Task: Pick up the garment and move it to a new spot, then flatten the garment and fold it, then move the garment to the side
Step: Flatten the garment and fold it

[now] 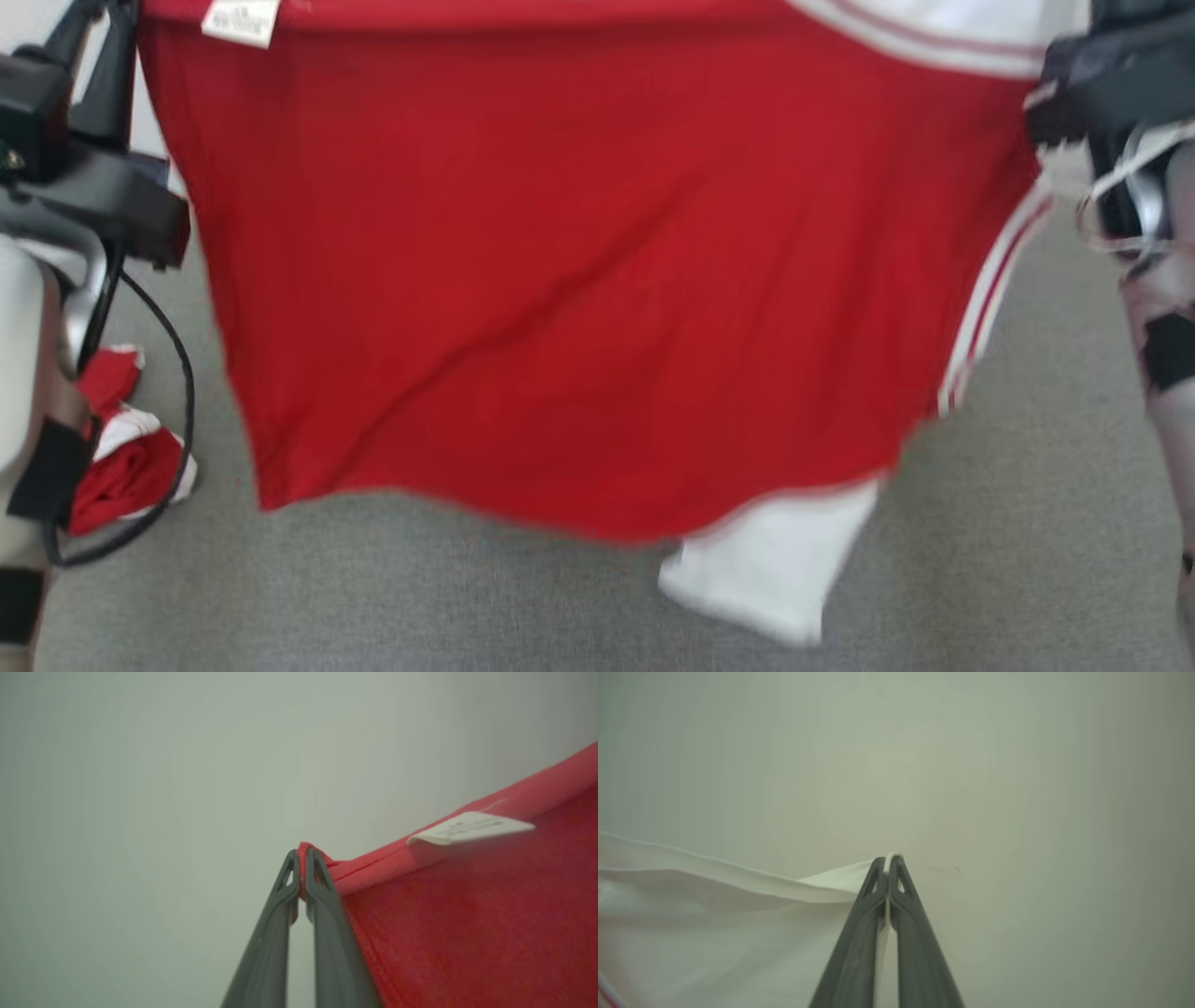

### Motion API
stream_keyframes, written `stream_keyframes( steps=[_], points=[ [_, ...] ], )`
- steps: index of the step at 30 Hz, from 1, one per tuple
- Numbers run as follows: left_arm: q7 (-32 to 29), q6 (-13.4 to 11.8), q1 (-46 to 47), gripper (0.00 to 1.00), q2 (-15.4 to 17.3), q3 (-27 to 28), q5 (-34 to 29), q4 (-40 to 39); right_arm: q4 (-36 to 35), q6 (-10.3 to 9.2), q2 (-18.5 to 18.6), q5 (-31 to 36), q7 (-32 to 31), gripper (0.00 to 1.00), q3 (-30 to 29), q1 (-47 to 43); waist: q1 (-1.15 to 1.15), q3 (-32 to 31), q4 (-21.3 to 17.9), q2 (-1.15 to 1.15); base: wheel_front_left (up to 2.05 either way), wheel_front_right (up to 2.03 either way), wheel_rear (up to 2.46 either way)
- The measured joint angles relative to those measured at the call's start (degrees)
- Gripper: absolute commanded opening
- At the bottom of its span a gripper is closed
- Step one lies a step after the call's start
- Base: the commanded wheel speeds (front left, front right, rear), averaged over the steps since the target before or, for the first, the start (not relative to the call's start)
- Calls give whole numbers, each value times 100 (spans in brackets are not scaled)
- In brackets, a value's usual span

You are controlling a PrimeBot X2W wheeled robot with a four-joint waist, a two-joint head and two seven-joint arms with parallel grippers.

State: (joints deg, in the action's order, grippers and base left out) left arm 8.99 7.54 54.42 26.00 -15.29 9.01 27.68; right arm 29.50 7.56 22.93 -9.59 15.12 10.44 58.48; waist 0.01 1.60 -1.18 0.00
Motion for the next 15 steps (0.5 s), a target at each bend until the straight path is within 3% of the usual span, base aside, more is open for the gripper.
stream_keyframes(
  steps=[5,10,15],
  points=[
    [151,-105,852,0,-74,-94,-189,565,625,0,109,446,0,0,-410,1129,1,575,-10,1,0,0,0],
    [482,-341,1946,0,-71,-88,-415,950,601,2,107,1017,1,0,-1031,2134,1,1139,-35,0,0,0,0],
    [605,-396,2175,0,-215,-62,-379,1156,285,3,-27,1058,2,0,-1376,2093,1,1572,-72,0,0,0,0]
  ],
)
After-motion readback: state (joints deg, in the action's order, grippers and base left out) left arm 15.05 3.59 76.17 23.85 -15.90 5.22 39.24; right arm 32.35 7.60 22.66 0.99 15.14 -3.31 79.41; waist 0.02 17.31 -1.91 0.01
